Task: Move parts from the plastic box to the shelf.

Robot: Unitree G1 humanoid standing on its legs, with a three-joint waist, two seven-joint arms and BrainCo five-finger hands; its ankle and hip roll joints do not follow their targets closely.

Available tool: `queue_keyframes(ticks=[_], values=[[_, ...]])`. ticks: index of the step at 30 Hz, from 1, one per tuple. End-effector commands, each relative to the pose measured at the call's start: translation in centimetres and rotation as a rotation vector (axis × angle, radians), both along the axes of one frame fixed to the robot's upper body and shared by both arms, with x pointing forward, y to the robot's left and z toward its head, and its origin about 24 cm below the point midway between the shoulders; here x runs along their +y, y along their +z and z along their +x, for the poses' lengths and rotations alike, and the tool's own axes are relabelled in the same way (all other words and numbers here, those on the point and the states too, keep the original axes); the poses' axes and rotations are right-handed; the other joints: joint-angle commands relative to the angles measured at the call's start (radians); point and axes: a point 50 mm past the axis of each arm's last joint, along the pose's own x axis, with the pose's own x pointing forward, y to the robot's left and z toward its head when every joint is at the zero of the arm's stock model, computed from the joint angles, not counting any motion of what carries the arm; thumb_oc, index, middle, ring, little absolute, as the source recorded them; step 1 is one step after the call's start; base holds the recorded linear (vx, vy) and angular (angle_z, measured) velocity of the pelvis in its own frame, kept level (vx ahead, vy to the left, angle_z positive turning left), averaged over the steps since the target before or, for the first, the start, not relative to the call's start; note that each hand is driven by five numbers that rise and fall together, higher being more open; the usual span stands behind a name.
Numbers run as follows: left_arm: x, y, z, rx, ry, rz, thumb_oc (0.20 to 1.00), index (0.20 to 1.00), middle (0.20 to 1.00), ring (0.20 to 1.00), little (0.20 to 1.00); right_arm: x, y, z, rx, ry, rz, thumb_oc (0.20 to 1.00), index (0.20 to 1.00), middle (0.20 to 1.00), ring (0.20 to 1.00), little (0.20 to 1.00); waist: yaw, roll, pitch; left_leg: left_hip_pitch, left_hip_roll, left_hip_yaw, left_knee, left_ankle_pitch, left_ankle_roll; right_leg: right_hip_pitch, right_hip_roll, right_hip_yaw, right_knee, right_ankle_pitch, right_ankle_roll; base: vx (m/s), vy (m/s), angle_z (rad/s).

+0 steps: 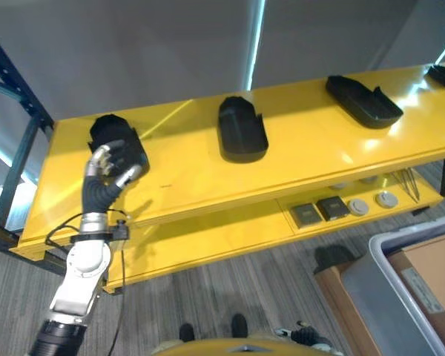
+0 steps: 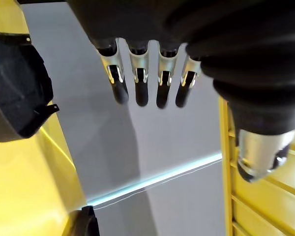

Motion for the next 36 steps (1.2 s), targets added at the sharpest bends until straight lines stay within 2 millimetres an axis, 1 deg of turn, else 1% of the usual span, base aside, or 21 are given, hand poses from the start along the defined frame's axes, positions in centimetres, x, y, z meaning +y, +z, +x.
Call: queue_keyframes(ticks=[1,4,5,6,7,8,11,12,14,18,19,20,21,23,24,26,28,32,33,34,36], values=[[-0.9,1.6,0.0,-0.104,-0.083,0.019,1.000,1.000,1.000,1.000,1.000,0.4,-0.2,-0.1,-0.005,-0.093,0.008,1.000,1.000,1.000,1.000,1.000,-0.003,-0.044,-0.032,0.025,0.089,-0.067,-0.002,-0.039,-0.062,0.007,-0.104,0.041,0.023,-0.063,0.108,-0.02,0.022,0.20],[-0.9,1.6,0.0,-0.104,-0.083,0.019,1.000,1.000,1.000,1.000,1.000,0.4,-0.2,-0.1,-0.005,-0.093,0.008,1.000,1.000,1.000,1.000,1.000,-0.003,-0.044,-0.032,0.025,0.089,-0.067,-0.002,-0.039,-0.062,0.007,-0.104,0.041,0.024,-0.063,0.108,-0.02,0.008,0.05],[-1.2,0.2,-0.5,-0.038,-0.105,0.082,1.000,1.000,1.000,1.000,1.000,0.7,-0.1,0.5,-0.034,-0.121,0.017,1.000,1.000,1.000,1.000,1.000,0.011,-0.054,-0.034,0.024,0.081,-0.075,0.000,-0.034,-0.053,0.002,-0.109,0.041,0.032,-0.056,0.110,-0.05,0.011,-0.01],[-1.0,-0.9,-0.8,-0.001,-0.075,0.167,1.000,1.000,1.000,1.000,1.000,1.1,-0.2,0.4,-0.032,-0.129,0.024,1.000,1.000,1.000,1.000,1.000,0.022,-0.061,-0.036,0.027,0.077,-0.078,0.003,-0.038,-0.050,0.010,-0.112,0.039,0.034,-0.059,0.112,-0.05,0.012,-0.01],[-0.6,-1.5,-1.0,0.018,-0.045,0.227,1.000,1.000,1.000,1.000,1.000,1.1,-0.2,0.3,-0.030,-0.139,0.022,1.000,1.000,1.000,1.000,1.000,0.028,-0.063,-0.037,0.029,0.076,-0.082,0.005,-0.038,-0.048,0.014,-0.114,0.037,0.035,-0.062,0.112,0.00,0.000,0.00],[0.4,-2.2,-1.6,0.032,0.014,0.355,1.000,1.000,1.000,1.000,1.000,1.3,-0.3,0.0,-0.033,-0.164,0.018,1.000,1.000,1.000,1.000,1.000,0.040,-0.065,-0.035,0.032,0.073,-0.088,0.006,-0.040,-0.047,0.020,-0.114,0.032,0.039,-0.067,0.114,0.00,0.000,0.00],[1.5,-2.8,-2.2,0.054,0.069,0.426,1.000,1.000,1.000,1.000,1.000,1.5,-0.4,-0.4,-0.031,-0.184,0.013,1.000,1.000,1.000,1.000,1.000,0.048,-0.066,-0.033,0.035,0.073,-0.095,0.008,-0.040,-0.046,0.025,-0.115,0.027,0.041,-0.068,0.113,-0.01,-0.007,0.04],[1.7,-2.9,-2.7,0.039,0.030,0.580,1.000,1.000,1.000,1.000,1.000,1.3,-0.4,-0.9,-0.032,-0.213,0.007,1.000,1.000,1.000,1.000,1.000,0.050,-0.063,-0.030,0.035,0.076,-0.097,0.009,-0.038,-0.048,0.028,-0.113,0.022,0.042,-0.071,0.113,-0.02,-0.019,0.05],[1.3,-3.0,-3.4,0.024,-0.046,0.685,1.000,1.000,1.000,1.000,1.000,0.8,-0.5,-1.9,-0.005,-0.230,-0.015,1.000,1.000,1.000,1.000,1.000,0.048,-0.059,-0.027,0.034,0.081,-0.097,0.010,-0.036,-0.051,0.029,-0.110,0.017,0.042,-0.074,0.115,-0.02,-0.015,0.16],[-1.0,-2.3,-3.4,-0.013,-0.212,0.654,1.000,1.000,1.000,1.000,1.000,0.0,-0.5,-2.4,0.028,-0.170,-0.055,1.000,1.000,1.000,1.000,1.000,0.030,-0.055,-0.035,0.034,0.085,-0.096,0.007,-0.034,-0.054,0.028,-0.107,0.018,0.039,-0.077,0.114,0.00,-0.014,0.10],[-1.1,-2.3,-3.4,-0.013,-0.214,0.653,1.000,1.000,1.000,1.000,1.000,0.0,-0.5,-2.4,0.028,-0.172,-0.056,1.000,1.000,1.000,1.000,1.000,0.032,-0.054,-0.035,0.033,0.086,-0.096,0.007,-0.034,-0.054,0.028,-0.107,0.018,0.039,-0.077,0.114,0.00,0.000,0.00],[-3.0,-1.2,-3.1,-0.062,-0.335,0.605,1.000,1.000,1.000,1.000,1.000,-0.5,-0.3,-2.1,0.019,-0.144,-0.071,1.000,1.000,1.000,1.000,1.000,0.008,-0.049,-0.039,0.034,0.088,-0.087,0.005,-0.031,-0.056,0.022,-0.105,0.026,0.038,-0.075,0.114,0.00,0.000,0.00],[-3.9,-1.0,-3.0,-0.072,-0.392,0.618,1.000,1.000,1.000,1.000,1.000,-0.6,-0.3,-2.1,0.023,-0.124,-0.077,1.000,1.000,1.000,1.000,1.000,-0.001,-0.047,-0.041,0.036,0.090,-0.081,0.002,-0.032,-0.057,0.019,-0.104,0.032,0.037,-0.073,0.114,0.00,0.000,0.00],[-4.6,-0.9,-2.8,-0.080,-0.446,0.640,1.000,1.000,1.000,1.000,1.000,-0.5,-0.3,-2.1,0.032,-0.097,-0.077,1.000,1.000,1.000,1.000,1.000,-0.011,-0.045,-0.045,0.038,0.091,-0.074,0.000,-0.033,-0.058,0.017,-0.104,0.036,0.035,-0.072,0.115,0.03,0.004,-0.10],[-5.8,-1.2,-2.5,-0.055,-0.516,0.622,1.000,1.000,1.000,1.000,1.000,-0.2,-0.3,-1.6,0.034,-0.045,-0.078,1.000,1.000,1.000,1.000,1.000,-0.032,-0.042,-0.054,0.047,0.095,-0.062,-0.002,-0.045,-0.059,0.020,-0.100,0.049,0.034,-0.078,0.115,0.02,0.000,-0.15],[-6.8,-1.8,-2.3,0.000,-0.596,0.551,1.000,1.000,1.000,1.000,1.000,-0.2,-0.1,-0.8,0.010,-0.047,-0.073,1.000,1.000,1.000,1.000,1.000,-0.044,-0.038,-0.055,0.044,0.095,-0.051,-0.002,-0.036,-0.059,0.007,-0.100,0.061,0.039,-0.070,0.112,0.01,0.002,-0.28],[-7.0,-4.3,-2.3,0.150,-0.644,0.482,1.000,1.000,1.000,1.000,1.000,0.2,-0.1,0.0,-0.008,-0.022,-0.055,1.000,1.000,1.000,1.000,1.000,-0.058,-0.034,-0.057,0.052,0.097,-0.038,-0.002,-0.047,-0.059,0.003,-0.098,0.073,0.040,-0.073,0.113,0.04,0.011,-0.35],[-4.8,-11.4,-3.7,0.482,-0.611,0.564,1.000,1.000,1.000,1.000,1.000,0.4,0.1,0.8,-0.035,-0.029,-0.045,1.000,1.000,1.000,1.000,1.000,-0.060,-0.026,-0.048,0.056,0.096,-0.026,-0.002,-0.049,-0.057,0.001,-0.097,0.084,0.041,-0.069,0.113,-0.01,0.020,-0.19],[-4.8,-11.5,-3.7,0.481,-0.611,0.563,1.000,1.000,1.000,1.000,1.000,0.3,0.1,0.8,-0.035,-0.029,-0.045,1.000,1.000,1.000,1.000,1.000,-0.060,-0.025,-0.048,0.056,0.096,-0.026,-0.002,-0.049,-0.057,0.001,-0.097,0.084,0.041,-0.069,0.113,0.00,0.031,-0.11],[-3.2,-14.3,-4.9,0.662,-0.562,0.517,1.000,1.000,1.000,1.000,1.000,0.3,0.1,0.7,-0.029,-0.027,-0.045,1.000,1.000,1.000,1.000,1.000,-0.057,-0.023,-0.045,0.056,0.094,-0.025,-0.002,-0.047,-0.055,0.000,-0.098,0.086,0.044,-0.067,0.113,0.00,0.033,-0.04],[-1.8,-17.4,-6.5,0.829,-0.508,0.507,1.000,1.000,1.000,1.000,1.000,-0.1,0.0,0.0,0.007,-0.026,-0.056,1.000,1.000,1.000,1.000,1.000,-0.057,-0.018,-0.044,0.058,0.092,-0.028,-0.002,-0.048,-0.053,0.002,-0.100,0.083,0.044,-0.068,0.114,0.00,0.041,0.01]])
